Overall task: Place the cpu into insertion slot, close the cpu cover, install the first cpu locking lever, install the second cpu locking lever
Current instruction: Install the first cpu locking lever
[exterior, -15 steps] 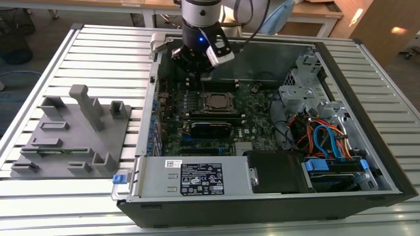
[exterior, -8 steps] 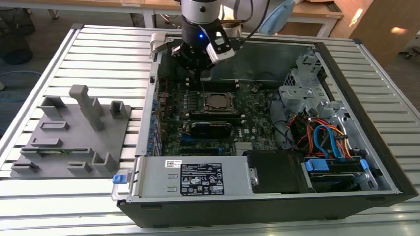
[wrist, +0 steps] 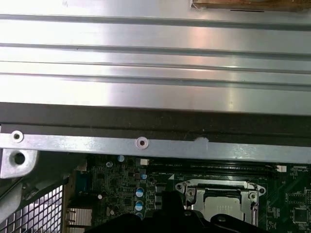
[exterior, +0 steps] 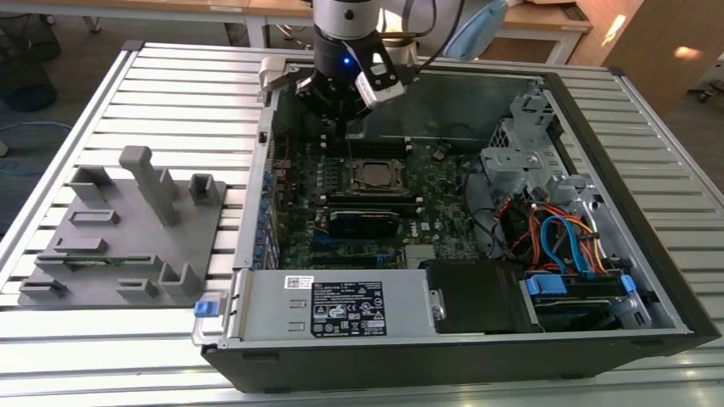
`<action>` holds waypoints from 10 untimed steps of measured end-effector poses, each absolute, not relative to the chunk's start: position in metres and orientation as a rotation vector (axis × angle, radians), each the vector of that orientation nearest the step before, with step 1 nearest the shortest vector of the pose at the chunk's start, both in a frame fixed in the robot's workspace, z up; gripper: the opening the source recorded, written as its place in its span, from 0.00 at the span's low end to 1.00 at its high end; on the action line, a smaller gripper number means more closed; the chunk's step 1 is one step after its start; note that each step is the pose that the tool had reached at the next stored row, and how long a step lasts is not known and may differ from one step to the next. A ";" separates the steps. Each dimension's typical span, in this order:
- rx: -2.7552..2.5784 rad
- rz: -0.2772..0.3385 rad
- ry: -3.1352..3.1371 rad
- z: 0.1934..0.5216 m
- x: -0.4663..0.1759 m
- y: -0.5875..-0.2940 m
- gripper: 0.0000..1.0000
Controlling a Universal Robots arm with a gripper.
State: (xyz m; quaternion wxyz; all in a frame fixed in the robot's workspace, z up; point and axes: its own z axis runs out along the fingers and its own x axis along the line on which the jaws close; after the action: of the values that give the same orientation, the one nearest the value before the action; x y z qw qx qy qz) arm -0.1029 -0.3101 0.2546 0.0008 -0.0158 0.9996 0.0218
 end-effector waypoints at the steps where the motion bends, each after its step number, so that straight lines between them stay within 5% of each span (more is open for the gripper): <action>1: -0.050 0.069 3.138 0.255 -0.103 -0.310 0.10; 10: -0.050 0.069 3.138 0.254 -0.097 -0.310 0.10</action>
State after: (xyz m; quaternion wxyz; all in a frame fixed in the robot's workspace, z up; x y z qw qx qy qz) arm -0.0972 -0.3097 0.2545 0.0013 -0.0158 0.9996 0.0219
